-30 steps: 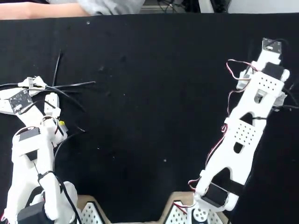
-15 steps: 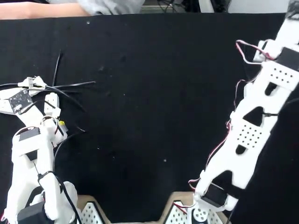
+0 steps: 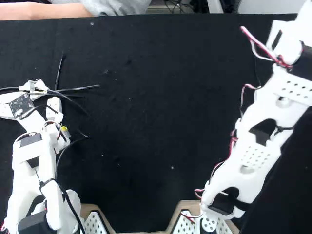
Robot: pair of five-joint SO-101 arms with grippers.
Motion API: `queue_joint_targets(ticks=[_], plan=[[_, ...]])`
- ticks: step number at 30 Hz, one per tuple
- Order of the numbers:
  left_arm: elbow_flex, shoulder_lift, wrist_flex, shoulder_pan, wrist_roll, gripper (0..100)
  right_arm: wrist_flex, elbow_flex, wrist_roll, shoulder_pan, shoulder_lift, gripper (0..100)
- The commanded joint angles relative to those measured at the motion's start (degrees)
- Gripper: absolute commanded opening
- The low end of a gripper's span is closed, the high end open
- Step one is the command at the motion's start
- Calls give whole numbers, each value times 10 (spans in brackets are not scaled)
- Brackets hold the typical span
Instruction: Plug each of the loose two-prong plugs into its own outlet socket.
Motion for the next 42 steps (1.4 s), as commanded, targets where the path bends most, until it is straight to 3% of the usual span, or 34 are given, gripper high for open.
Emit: queue_joint_targets(ticks=[1,8,12,17,25,28,32,38,42], plan=[[-15,-15,-7,0,4,195,20,100,-6,-46,-112,222],[-15,-15,-7,0,4,195,11,475,-4,-167,-374,222],[-15,-15,-7,0,4,195,-55,734,-4,-258,-469,222],[-15,-15,-7,0,4,195,-235,1072,-4,-317,-569,222],[-15,-15,-8,0,4,195,-597,1468,-4,-360,-658,222],[-16,-15,-8,0,2,195,-714,1554,-4,-375,-658,222],[-54,-15,6,-6,-5,199,-778,1621,-4,-402,-658,222],[-249,-4,150,-57,-129,200,-808,1654,-1,-430,-658,222],[-372,46,204,-104,-170,211,-817,1658,-1,-430,-658,222]])
